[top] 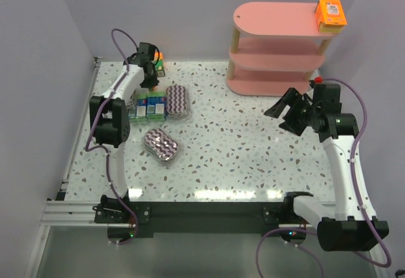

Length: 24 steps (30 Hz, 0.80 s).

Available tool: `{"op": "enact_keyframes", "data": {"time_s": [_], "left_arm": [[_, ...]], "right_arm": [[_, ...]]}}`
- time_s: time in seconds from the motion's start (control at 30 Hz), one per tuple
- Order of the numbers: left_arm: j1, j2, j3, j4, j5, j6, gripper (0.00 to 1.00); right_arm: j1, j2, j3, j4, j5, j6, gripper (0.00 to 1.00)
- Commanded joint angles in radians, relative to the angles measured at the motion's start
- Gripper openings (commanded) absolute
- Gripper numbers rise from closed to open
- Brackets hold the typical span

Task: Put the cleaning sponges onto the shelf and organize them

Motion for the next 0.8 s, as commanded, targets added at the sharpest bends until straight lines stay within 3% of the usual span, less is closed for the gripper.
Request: {"op": "enact_keyframes", "data": {"time_s": [0.0,0.2,0.37,0.53,0.63,0.77], "left_arm": [[0.017,-0.064,-0.001,0.091,0.056,0.01,0.23],[0.02,-0.24,-0.125,0.173,0.179,-0.051,0.23],[0.016,-0.476,-0.324,0.268,0.407,-0.213,0.33],[-0.021,-0.677,-0.7,0.55,0.663,-0.437,0.38],[-0.113,-0.753,-0.93,0.828,0.774,-0.62,0.44],[-0.321,-0.696,-1.102,1.116,0.828,-0.796,0.48]], "right_arm": [[0.004,-0.006,-0.001,0.038,-0.025,-0.021,0.79],[0.004,-0.006,0.002,0.037,-0.031,-0.029,0.79],[0.002,-0.005,-0.007,0.049,-0.034,-0.027,0.79],[0.004,-0.006,-0.013,0.047,-0.028,-0.03,0.79],[0.004,0.0,-0.031,0.053,-0.028,-0.03,0.79],[0.004,0.001,-0.059,0.067,-0.039,-0.023,0.79]]}}
